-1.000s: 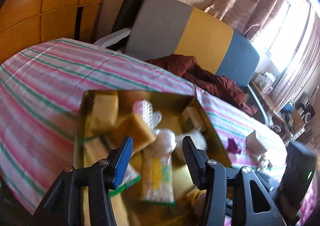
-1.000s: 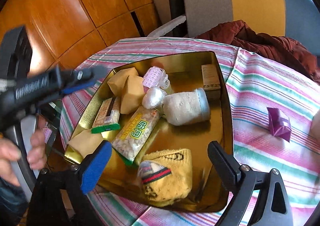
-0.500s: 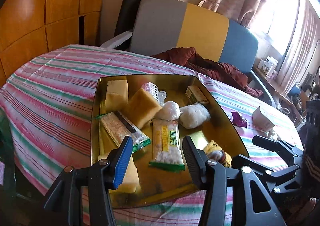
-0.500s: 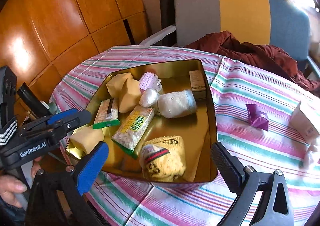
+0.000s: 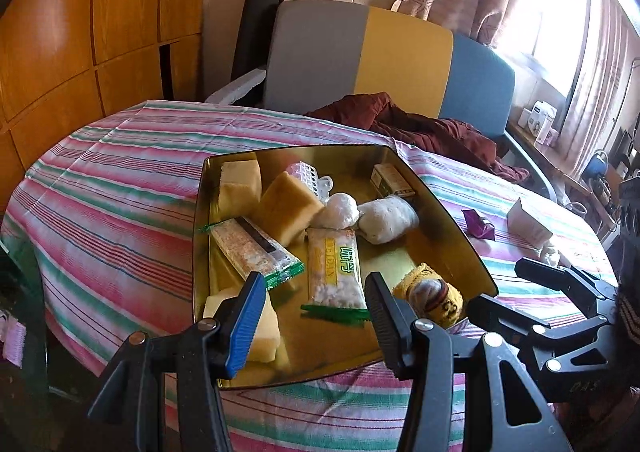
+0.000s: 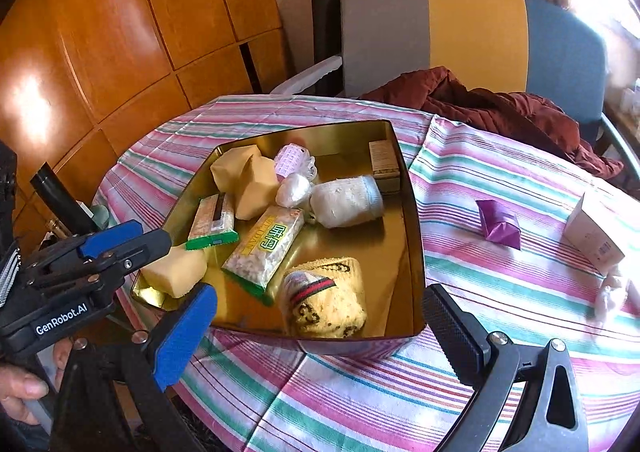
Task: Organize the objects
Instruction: 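Withdraw both open tools from the tray, then move both open tools from the tray toward the remaining items on the cloth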
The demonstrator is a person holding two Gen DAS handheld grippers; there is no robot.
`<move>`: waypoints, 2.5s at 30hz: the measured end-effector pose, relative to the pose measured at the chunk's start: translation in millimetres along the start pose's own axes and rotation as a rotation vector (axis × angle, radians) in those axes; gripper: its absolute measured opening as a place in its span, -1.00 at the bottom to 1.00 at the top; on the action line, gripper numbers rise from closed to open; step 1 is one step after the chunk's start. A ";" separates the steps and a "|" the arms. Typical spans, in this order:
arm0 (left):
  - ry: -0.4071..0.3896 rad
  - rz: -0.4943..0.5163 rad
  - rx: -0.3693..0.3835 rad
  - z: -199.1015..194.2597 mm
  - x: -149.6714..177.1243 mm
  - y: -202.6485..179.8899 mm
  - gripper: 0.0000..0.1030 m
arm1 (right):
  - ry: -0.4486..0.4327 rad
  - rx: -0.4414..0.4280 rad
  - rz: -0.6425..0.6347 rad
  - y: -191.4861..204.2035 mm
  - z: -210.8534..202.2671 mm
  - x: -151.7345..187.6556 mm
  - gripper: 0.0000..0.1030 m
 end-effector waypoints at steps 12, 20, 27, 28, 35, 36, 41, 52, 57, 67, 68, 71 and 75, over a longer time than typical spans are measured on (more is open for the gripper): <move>-0.003 0.044 -0.005 -3.3 3.1 -13.1 0.01 | -0.035 0.054 0.027 -15.8 -7.4 2.6 0.99; 0.008 0.073 -0.004 -1.6 4.5 -21.8 0.01 | -0.038 0.082 0.068 -37.0 -10.9 7.9 0.99; 0.010 0.096 -0.004 -2.9 5.1 -29.9 0.01 | -0.033 0.116 0.100 -61.7 -16.8 12.6 0.99; 0.009 0.100 -0.004 -3.4 4.9 -31.3 0.01 | -0.033 0.123 0.102 -65.5 -18.3 13.0 0.99; 0.007 0.137 0.002 -5.5 2.5 -44.4 0.01 | -0.028 0.176 0.122 -100.4 -31.3 14.6 0.99; 0.007 0.143 0.004 -5.7 2.1 -46.8 0.01 | -0.027 0.184 0.126 -106.1 -33.4 14.7 0.99; 0.011 0.175 0.012 -4.6 0.4 -59.1 0.01 | -0.030 0.228 0.155 -136.0 -45.6 14.0 0.99; 0.022 0.242 0.031 0.4 -3.2 -86.5 0.01 | -0.044 0.312 0.217 -193.9 -71.7 11.6 0.99; 0.023 0.278 0.048 3.6 -6.8 -104.0 0.01 | -0.032 0.354 0.231 -221.2 -78.3 12.9 0.99; 0.049 0.373 0.106 17.9 -15.4 -156.9 0.01 | -0.002 0.465 0.349 -306.7 -87.1 36.9 0.99; 0.051 0.384 0.113 19.6 -16.5 -163.1 0.01 | -0.001 0.474 0.385 -318.0 -88.2 42.9 0.99; 0.069 0.408 0.139 27.4 -18.8 -182.0 0.01 | 0.002 0.483 0.467 -340.3 -91.4 55.8 0.99; 0.122 0.403 0.173 47.0 -24.7 -205.4 0.01 | 0.016 0.474 0.550 -358.0 -92.7 67.6 0.99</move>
Point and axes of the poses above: each gripper's, at about its wrist camera, not at the fingertips, and z roughly the way its jaws point, y to its left, x to its underside, the point moved 4 cm from there along z, roughly the way its jaws point, and after that the axes turned 5 degrees about y, right-handed, at the moved point
